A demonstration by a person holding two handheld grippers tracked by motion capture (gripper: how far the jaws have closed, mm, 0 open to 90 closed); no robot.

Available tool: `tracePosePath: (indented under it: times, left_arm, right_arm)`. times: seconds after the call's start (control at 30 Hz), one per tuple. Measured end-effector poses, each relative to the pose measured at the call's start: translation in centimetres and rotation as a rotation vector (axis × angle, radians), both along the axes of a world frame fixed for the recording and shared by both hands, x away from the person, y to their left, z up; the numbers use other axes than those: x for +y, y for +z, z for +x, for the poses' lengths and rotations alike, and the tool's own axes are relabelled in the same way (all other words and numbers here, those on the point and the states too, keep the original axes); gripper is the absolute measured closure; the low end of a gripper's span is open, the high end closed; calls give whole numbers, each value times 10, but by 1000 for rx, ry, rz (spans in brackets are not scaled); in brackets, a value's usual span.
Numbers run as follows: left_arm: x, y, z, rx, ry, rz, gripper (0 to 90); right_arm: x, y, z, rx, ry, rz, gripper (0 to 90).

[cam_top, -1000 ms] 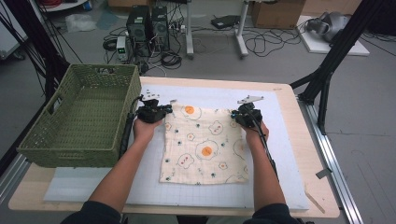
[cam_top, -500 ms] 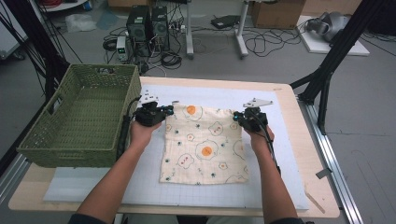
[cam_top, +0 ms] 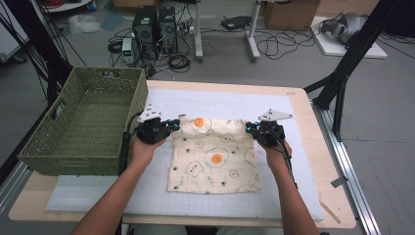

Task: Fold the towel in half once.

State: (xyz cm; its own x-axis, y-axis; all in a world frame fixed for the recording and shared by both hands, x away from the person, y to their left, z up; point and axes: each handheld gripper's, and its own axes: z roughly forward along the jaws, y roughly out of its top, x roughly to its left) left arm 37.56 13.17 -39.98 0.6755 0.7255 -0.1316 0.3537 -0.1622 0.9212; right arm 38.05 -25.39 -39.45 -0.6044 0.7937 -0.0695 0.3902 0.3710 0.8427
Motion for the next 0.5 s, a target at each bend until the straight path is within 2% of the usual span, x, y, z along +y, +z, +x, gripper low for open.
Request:
tracePosePath:
  times: [0.1, 0.17, 0.4, 0.5]
  left_arm:
    - [2, -2, -6, 13, 4, 10, 864]
    - [4, -2, -11, -6, 8, 8, 864]
    - [6, -5, -27, -11, -18, 0, 864]
    - [6, -5, -32, -16, -30, -10, 864]
  right_arm:
    - [-1, 1, -7, -2, 1, 5, 865]
    - [-1, 1, -13, -7, 7, 6, 866]
    - [-2, 2, -32, -19, 21, 10, 866]
    - [-3, 1, -37, -20, 33, -3, 865]
